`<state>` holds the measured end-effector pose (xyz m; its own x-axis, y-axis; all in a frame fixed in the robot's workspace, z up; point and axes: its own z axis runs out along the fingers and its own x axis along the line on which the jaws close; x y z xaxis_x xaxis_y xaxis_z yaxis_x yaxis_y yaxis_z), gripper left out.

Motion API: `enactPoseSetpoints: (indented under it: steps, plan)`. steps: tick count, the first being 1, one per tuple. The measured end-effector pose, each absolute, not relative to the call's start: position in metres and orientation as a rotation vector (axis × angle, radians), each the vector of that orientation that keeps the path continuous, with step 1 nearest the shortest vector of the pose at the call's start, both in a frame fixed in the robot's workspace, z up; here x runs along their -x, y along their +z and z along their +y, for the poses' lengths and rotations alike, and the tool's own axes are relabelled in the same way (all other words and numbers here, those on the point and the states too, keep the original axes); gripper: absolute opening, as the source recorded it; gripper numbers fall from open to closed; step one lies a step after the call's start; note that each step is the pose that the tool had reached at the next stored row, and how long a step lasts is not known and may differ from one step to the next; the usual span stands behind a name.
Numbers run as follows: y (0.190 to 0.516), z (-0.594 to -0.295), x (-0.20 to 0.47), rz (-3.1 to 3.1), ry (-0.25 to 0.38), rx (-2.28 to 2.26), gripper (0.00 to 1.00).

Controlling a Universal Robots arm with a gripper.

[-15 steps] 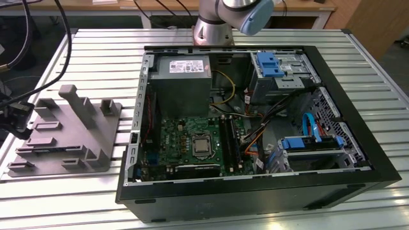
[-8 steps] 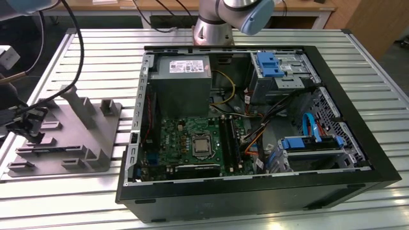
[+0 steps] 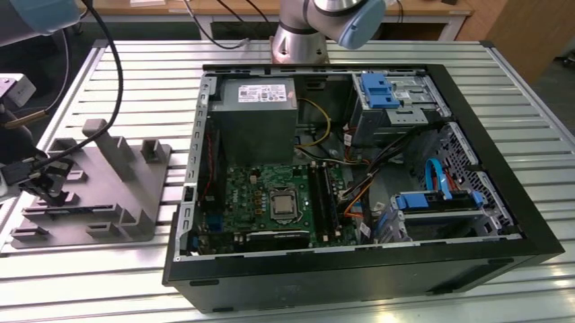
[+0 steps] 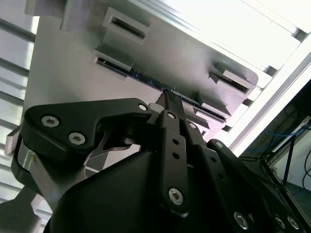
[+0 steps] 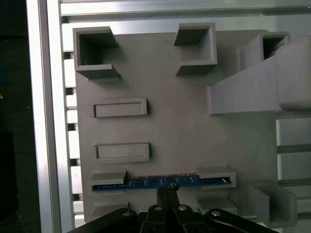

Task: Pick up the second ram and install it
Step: 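Reach for the second ram, then pick up the second ram and move it above second insertion slot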

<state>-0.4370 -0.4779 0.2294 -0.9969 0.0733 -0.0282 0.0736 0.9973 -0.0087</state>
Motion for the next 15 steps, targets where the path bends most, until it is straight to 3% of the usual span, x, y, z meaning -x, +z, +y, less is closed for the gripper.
enactPoseSetpoints:
  steps: [15]
  plan:
    - [0.2288,-0.4778,0.4369,3.112,-0.015,-0.096,0.10]
